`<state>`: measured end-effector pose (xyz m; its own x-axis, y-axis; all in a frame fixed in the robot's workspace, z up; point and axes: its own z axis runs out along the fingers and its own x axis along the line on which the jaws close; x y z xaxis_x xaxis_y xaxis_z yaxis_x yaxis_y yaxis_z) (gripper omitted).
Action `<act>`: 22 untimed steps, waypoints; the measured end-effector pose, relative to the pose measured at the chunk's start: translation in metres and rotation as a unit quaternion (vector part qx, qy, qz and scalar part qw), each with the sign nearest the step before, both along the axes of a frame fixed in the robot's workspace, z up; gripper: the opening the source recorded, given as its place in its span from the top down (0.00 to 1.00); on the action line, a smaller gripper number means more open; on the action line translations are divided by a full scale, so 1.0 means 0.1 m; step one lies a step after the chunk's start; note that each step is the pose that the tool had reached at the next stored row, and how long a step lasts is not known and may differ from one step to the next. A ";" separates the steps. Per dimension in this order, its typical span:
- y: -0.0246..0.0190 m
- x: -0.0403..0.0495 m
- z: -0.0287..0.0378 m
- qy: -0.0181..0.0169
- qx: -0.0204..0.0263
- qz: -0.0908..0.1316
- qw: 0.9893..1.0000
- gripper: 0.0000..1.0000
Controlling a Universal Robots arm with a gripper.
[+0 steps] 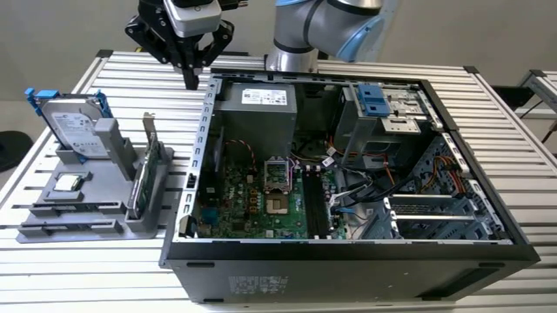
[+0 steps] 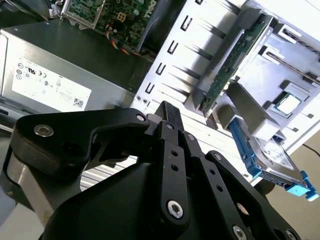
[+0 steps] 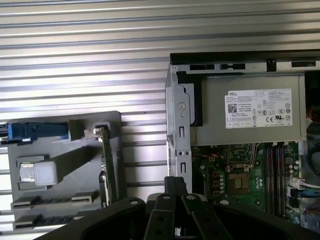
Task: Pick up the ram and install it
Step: 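Reach for the ram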
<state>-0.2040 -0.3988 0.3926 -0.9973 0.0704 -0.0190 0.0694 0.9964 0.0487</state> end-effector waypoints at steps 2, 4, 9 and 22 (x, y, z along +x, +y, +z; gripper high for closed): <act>0.000 -0.011 0.000 0.000 0.000 0.000 1.000 1.00; 0.000 -0.024 0.000 0.000 0.000 0.000 1.000 1.00; 0.000 -0.046 0.000 0.000 0.000 0.000 1.000 1.00; 0.000 -0.100 0.000 0.000 0.000 0.000 1.000 1.00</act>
